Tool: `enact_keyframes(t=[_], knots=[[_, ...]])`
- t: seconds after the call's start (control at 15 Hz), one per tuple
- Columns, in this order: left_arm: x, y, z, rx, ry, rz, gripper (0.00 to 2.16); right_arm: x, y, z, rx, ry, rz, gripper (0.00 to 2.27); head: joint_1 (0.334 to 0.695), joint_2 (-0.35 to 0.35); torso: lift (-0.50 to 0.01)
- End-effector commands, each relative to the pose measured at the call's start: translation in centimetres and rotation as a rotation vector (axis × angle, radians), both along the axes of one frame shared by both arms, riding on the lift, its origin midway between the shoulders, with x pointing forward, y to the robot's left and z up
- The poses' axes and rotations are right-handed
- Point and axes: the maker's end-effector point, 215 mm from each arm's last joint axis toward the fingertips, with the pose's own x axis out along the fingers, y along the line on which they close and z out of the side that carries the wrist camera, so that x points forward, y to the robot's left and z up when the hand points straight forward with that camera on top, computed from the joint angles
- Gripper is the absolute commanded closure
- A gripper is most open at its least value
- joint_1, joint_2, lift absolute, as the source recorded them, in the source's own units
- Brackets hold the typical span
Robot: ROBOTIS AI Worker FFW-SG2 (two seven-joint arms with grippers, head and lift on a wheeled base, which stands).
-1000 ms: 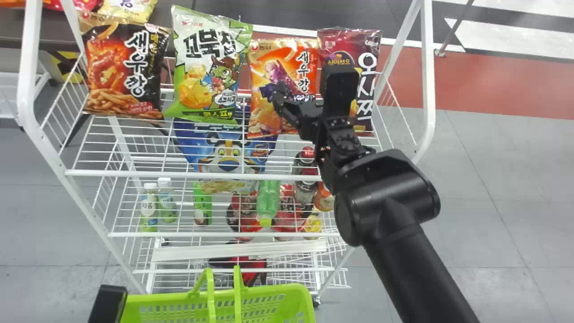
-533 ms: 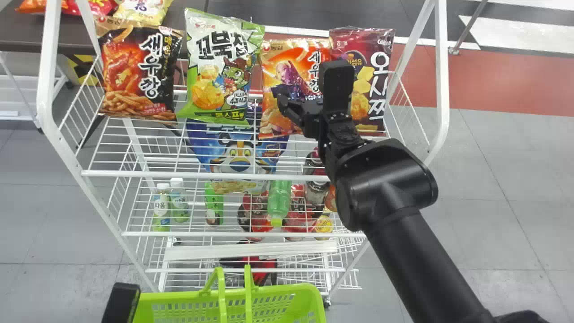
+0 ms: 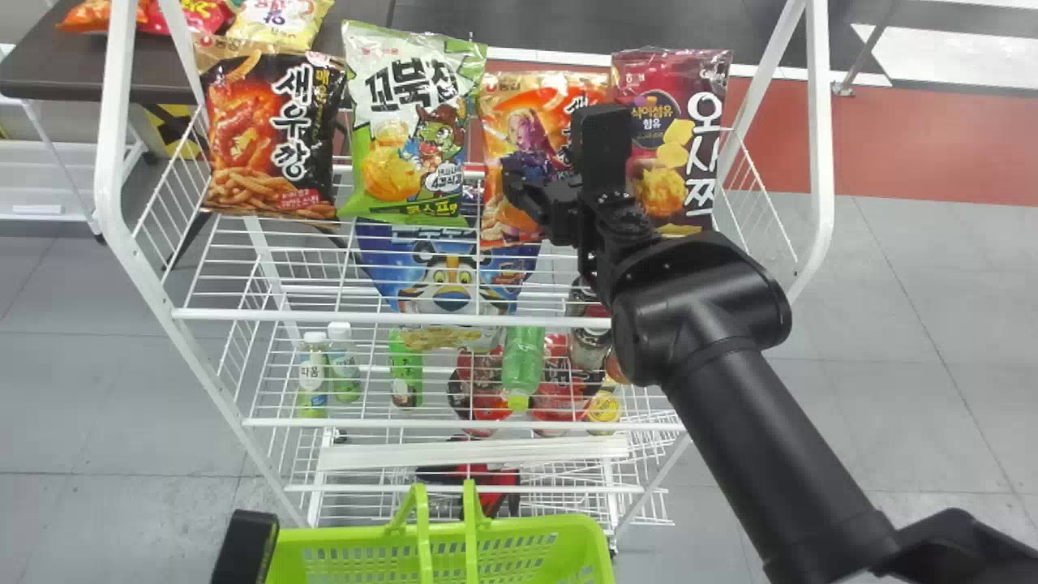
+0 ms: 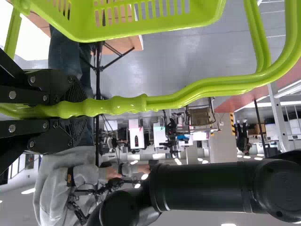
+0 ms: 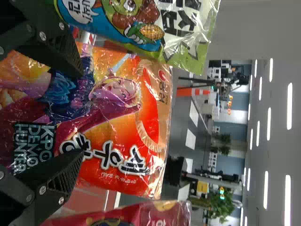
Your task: Hold basket handle with left hand then pick Saewookkang with right hand and place into basket
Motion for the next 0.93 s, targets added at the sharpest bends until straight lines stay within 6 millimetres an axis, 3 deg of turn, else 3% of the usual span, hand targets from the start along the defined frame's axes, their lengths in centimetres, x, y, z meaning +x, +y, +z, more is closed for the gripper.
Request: enact_keyframes(t=[0.0, 0.07, 0.2, 0.27, 0.87], knots=[[0.0, 0.0, -0.1, -0.001, 0.005, 0.002, 2.13, -0.2, -0.1, -0.6, -0.002, 0.021, -0.002, 1.03, 0.695, -0.079, -0.017], [0.0, 0.0, -0.1, -0.001, 0.005, 0.002, 2.13, -0.5, -0.4, -1.0, -0.011, 0.042, -0.012, 1.65, 0.695, -0.076, -0.017], [0.0, -0.2, -0.1, 0.0, 0.004, 0.001, 2.13, -1.1, -1.1, -0.5, -0.047, 0.028, -0.057, 2.08, 0.695, -0.082, -0.017], [0.0, -0.2, -0.2, 0.003, 0.003, 0.0, 2.13, -1.3, -1.3, -0.1, -0.062, 0.021, -0.076, 2.17, 0.695, -0.087, -0.017], [0.1, -0.4, -0.2, 0.007, -0.001, -0.003, 2.13, -4.6, -1.8, 2.3, -0.06, -0.023, -0.1, 2.16, 0.695, -0.109, -0.017]])
